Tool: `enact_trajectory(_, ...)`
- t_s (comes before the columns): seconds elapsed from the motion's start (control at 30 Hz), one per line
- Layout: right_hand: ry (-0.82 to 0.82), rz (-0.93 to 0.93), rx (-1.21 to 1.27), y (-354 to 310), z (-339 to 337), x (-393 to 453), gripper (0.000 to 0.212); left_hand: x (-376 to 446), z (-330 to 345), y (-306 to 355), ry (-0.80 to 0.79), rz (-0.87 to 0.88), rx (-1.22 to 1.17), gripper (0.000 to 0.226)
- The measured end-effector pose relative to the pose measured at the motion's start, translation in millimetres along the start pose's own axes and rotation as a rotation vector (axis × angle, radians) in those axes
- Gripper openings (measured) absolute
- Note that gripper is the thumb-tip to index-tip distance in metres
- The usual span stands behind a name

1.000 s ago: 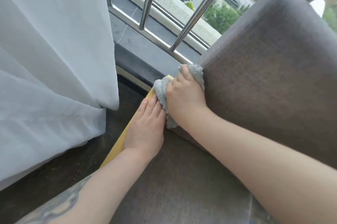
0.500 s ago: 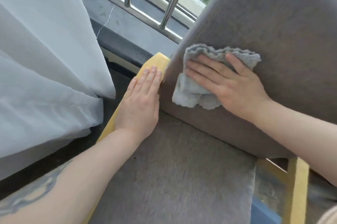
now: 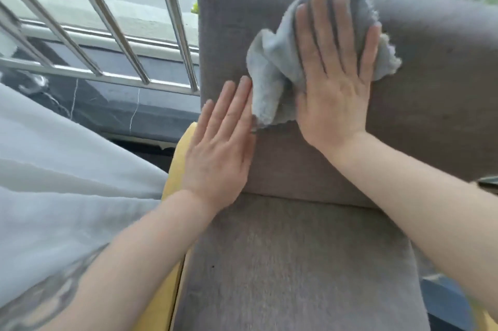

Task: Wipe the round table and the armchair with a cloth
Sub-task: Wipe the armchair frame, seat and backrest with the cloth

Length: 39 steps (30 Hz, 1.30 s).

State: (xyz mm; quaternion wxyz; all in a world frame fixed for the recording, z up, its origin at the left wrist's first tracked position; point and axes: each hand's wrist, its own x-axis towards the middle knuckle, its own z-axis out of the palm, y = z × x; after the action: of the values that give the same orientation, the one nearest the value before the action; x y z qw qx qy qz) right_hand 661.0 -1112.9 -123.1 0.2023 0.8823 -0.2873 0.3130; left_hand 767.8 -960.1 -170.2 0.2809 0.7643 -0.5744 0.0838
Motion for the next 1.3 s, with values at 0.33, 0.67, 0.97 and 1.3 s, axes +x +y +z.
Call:
enact_trajectory(0.33,0.071,0.405,0.059,21,-1,-28,0.057,85,-32,4,-0.056,0.382,0.186,0.063)
enact_trajectory(0.67,0.078,1.558,0.244,-7,15,-42,0.081,117,2,11,0.116,0.689,0.446,0.061)
enact_trajectory(0.97,0.214,1.496,0.293,46,17,-57,0.07,128,9,63,-0.106,0.812,0.406,0.056)
enact_trajectory(1.3,0.283,1.516,0.316,92,28,-102,0.063,133,48,114,-0.02,0.911,0.447,0.059)
